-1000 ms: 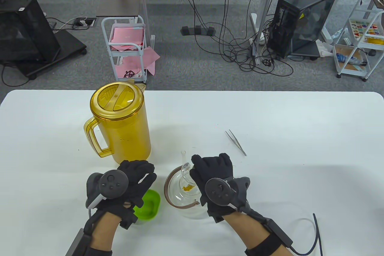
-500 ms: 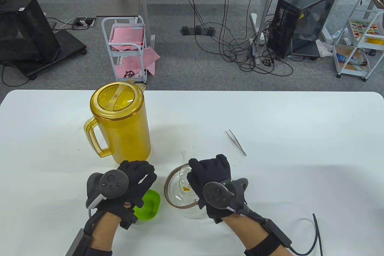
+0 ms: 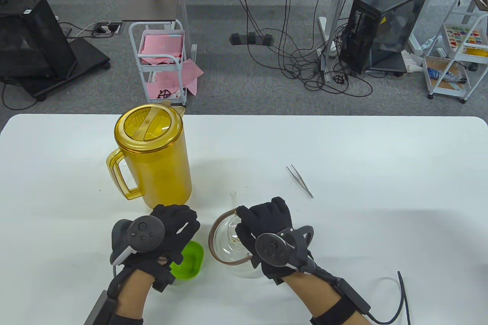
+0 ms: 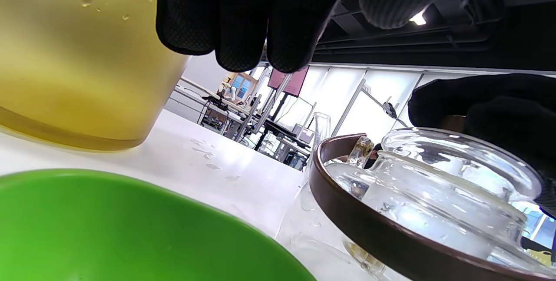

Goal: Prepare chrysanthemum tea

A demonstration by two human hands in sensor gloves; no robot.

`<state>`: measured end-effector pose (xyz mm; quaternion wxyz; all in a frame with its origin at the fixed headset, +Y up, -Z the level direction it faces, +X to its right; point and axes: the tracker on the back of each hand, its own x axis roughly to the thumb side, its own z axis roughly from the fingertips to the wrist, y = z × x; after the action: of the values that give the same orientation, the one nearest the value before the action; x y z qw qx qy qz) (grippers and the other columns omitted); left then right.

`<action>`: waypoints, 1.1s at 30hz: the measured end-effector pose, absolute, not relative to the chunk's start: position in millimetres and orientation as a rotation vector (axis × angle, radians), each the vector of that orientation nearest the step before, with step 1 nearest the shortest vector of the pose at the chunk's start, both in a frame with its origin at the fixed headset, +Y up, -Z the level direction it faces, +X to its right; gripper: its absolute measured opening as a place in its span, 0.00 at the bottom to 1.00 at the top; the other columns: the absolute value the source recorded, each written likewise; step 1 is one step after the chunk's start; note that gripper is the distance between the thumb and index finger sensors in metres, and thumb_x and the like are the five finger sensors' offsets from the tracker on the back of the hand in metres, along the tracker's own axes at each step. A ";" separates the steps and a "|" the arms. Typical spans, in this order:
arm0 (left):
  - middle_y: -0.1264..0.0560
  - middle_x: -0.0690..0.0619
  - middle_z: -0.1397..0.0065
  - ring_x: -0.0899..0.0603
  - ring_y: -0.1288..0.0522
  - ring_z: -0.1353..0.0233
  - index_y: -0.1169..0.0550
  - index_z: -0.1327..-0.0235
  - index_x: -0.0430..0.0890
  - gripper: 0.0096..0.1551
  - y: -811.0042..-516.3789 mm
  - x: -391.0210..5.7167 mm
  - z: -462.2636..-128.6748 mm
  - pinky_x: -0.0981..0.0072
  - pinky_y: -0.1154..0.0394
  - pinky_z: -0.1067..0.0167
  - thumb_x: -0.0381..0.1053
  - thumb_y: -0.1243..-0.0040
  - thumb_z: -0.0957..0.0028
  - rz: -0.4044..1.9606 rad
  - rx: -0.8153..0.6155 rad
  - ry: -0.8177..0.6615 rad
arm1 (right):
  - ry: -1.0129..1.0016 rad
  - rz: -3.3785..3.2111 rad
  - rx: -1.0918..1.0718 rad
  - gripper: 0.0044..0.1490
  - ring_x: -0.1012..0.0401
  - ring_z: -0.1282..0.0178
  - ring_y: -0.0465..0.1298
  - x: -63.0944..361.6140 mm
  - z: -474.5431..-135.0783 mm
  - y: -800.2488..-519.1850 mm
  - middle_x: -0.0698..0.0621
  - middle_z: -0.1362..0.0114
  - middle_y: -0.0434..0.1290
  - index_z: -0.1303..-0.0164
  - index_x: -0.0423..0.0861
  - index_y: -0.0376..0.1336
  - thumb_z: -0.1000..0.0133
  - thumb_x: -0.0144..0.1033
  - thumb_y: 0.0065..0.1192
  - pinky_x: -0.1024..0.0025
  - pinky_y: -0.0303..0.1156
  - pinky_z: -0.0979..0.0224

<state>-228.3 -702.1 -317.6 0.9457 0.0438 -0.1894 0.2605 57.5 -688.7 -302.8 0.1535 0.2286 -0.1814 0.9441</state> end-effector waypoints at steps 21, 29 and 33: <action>0.25 0.43 0.21 0.29 0.33 0.22 0.22 0.30 0.49 0.33 -701.5 -230.4 -316.5 0.28 0.47 0.25 0.68 0.45 0.40 0.534 0.111 -0.372 | -0.517 2.649 0.680 0.36 0.50 0.27 0.73 59.0 -299.8 -682.5 0.53 0.29 0.70 0.26 0.56 0.67 0.42 0.63 0.63 0.36 0.56 0.19; 0.26 0.43 0.20 0.29 0.33 0.21 0.22 0.30 0.49 0.34 -701.4 -231.3 -315.9 0.28 0.47 0.24 0.68 0.45 0.40 0.532 0.115 -0.369 | -0.626 2.608 0.597 0.36 0.50 0.25 0.72 78.8 -300.3 -661.9 0.53 0.28 0.69 0.25 0.56 0.66 0.41 0.63 0.61 0.36 0.55 0.18; 0.26 0.42 0.20 0.29 0.34 0.21 0.22 0.29 0.49 0.34 -701.6 -232.1 -316.0 0.29 0.48 0.24 0.68 0.44 0.40 0.533 0.115 -0.364 | -0.652 2.591 0.494 0.36 0.50 0.24 0.71 101.2 -309.3 -653.3 0.53 0.27 0.69 0.25 0.56 0.66 0.41 0.63 0.60 0.36 0.54 0.18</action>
<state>-232.1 -701.6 -316.0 0.9467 0.0566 -0.1789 0.2618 101.2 -653.3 -309.3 0.2107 0.1778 -0.2345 0.9322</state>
